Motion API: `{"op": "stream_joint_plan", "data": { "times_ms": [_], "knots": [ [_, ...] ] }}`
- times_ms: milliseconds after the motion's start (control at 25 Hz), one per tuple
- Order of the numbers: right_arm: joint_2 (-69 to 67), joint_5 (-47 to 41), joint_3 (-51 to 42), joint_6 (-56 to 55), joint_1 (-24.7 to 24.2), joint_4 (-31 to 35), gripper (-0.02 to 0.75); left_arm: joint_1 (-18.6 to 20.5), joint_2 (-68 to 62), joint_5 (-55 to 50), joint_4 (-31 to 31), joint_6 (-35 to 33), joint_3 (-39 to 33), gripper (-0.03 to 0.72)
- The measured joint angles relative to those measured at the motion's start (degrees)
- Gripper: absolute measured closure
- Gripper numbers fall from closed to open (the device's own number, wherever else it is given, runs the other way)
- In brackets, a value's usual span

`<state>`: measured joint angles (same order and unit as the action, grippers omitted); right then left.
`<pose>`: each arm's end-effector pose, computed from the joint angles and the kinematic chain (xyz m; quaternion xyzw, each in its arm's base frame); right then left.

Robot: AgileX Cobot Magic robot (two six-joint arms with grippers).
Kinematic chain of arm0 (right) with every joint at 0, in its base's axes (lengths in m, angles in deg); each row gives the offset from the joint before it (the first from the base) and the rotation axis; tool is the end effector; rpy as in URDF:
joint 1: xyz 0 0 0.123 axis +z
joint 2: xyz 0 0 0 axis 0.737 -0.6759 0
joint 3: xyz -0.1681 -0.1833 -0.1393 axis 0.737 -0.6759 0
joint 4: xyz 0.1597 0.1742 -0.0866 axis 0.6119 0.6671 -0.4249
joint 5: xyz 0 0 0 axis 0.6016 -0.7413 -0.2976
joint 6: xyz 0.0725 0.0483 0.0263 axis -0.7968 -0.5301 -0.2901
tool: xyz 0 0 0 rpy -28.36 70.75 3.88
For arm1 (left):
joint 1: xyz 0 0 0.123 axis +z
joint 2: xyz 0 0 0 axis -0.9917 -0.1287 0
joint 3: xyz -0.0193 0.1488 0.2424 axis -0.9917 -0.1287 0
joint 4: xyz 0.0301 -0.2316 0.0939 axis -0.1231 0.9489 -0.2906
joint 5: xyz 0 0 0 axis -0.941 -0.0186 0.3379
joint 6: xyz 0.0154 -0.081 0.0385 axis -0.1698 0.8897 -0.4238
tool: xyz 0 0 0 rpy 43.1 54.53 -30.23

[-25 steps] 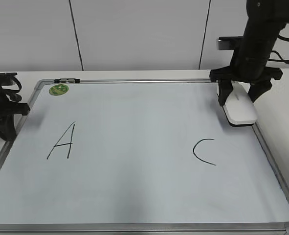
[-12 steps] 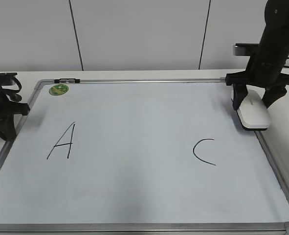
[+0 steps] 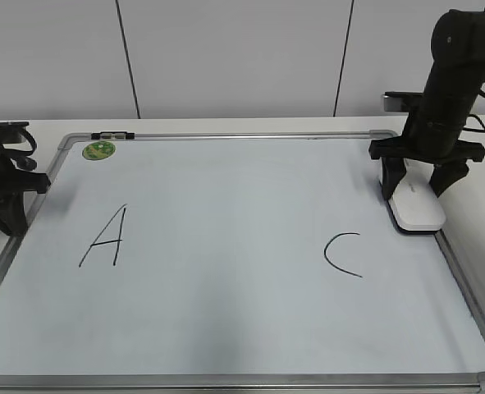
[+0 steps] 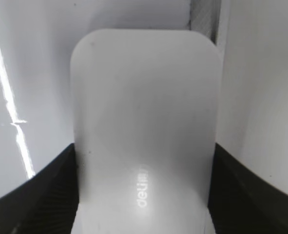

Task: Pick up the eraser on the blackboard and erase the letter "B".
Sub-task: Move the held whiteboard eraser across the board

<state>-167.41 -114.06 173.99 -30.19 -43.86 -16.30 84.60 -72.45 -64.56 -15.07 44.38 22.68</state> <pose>0.4582 0.0333 0.1633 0.0000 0.9996 0.0245 0.0117 0.4106 0.0070 0.1308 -0.0141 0.9990 -0.0402 0.0136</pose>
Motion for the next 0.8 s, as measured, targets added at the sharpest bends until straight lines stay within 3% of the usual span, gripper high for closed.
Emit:
{"op": "stream_joint_plan", "data": {
  "times_ms": [800],
  "knots": [
    [-0.1, 0.0, 0.0, 0.1, 0.0, 0.0, 0.205, 0.0, 0.0, 0.0, 0.0, 0.0, 0.0, 0.659]
  ]
}}
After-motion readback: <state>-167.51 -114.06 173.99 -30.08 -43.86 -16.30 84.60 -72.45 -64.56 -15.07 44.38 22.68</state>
